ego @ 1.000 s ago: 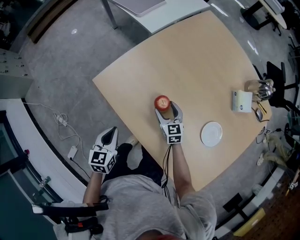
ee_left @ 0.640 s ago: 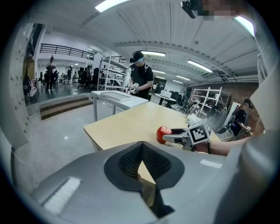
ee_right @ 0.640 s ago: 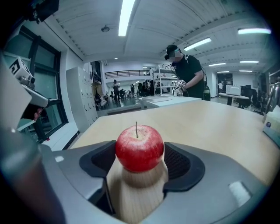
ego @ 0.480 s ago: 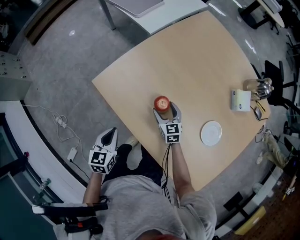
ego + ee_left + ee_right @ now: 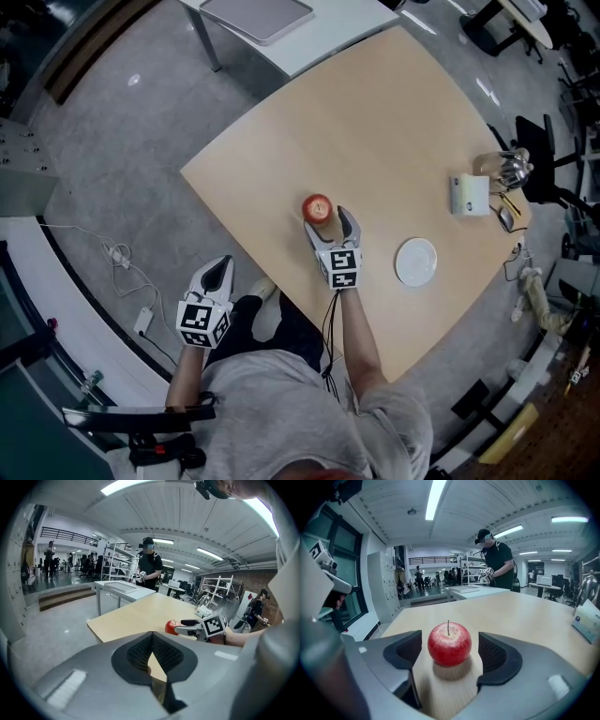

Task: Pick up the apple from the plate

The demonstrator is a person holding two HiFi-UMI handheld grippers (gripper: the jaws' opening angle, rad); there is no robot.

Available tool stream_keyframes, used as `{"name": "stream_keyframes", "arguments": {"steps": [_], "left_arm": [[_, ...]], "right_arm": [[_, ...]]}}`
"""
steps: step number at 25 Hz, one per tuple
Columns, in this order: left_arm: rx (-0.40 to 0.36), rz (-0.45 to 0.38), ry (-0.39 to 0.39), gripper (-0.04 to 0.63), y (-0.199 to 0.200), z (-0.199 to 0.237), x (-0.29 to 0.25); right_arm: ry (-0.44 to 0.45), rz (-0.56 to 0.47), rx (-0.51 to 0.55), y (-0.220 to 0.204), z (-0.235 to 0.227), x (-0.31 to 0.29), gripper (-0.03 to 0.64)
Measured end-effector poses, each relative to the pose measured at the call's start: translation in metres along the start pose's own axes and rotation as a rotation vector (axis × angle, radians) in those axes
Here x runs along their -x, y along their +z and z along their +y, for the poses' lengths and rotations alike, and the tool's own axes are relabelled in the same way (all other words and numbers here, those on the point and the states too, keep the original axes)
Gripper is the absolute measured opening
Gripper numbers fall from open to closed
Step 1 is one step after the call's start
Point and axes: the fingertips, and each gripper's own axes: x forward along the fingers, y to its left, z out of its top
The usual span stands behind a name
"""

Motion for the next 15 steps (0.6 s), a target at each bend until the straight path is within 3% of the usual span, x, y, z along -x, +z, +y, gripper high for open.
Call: {"name": "stream_keyframes", "arguments": {"steps": [15], "left_arm": [[-0.065,-0.077,-0.107,0.020,0.033,-0.025,0.005]], "right_arm": [[-0.104,-0.086,-0.056,0.030,-0.001,0.062,0.227]]}}
